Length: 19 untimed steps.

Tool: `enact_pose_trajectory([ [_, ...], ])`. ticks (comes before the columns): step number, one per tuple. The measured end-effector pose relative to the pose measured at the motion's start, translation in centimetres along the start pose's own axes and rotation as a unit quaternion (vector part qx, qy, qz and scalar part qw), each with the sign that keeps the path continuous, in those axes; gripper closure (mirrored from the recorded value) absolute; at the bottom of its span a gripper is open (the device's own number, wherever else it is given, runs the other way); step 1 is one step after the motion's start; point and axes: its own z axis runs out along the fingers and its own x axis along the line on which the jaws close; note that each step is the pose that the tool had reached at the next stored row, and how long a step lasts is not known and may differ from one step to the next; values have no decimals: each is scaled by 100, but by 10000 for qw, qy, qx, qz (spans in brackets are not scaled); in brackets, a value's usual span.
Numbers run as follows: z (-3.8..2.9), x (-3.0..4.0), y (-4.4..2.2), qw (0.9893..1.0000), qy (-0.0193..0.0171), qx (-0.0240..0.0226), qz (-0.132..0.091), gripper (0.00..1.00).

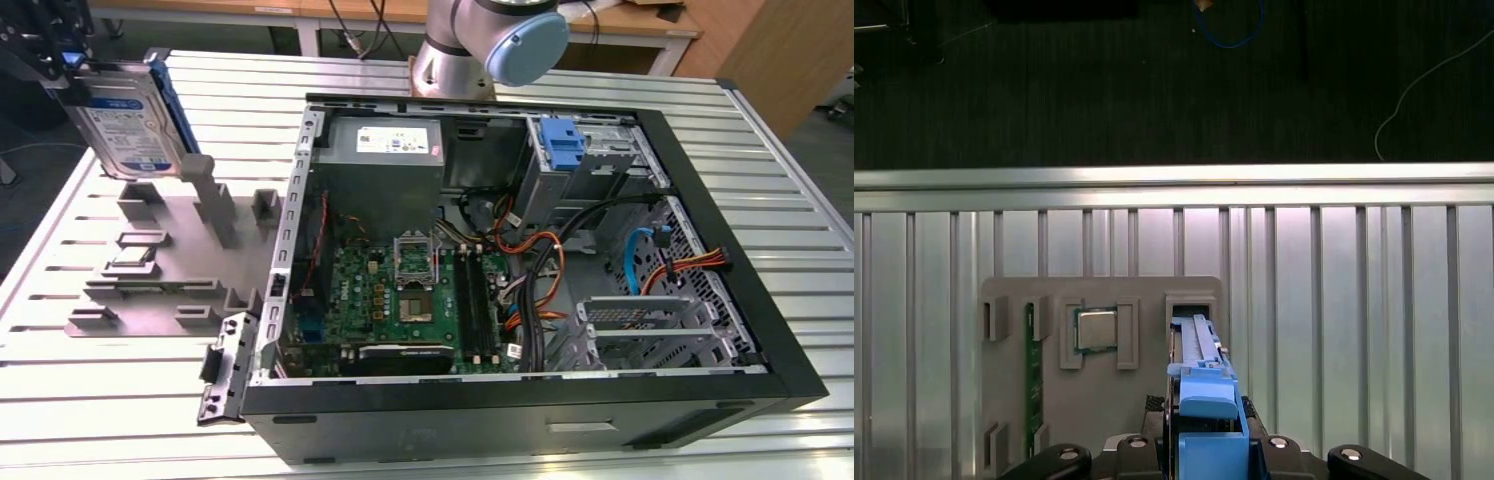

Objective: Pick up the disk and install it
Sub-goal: 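Pick up the disk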

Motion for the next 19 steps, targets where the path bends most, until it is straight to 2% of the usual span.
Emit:
enact_pose_trajectory([
  [19, -70, 0, 0, 10000, 0, 0, 0, 64],
])
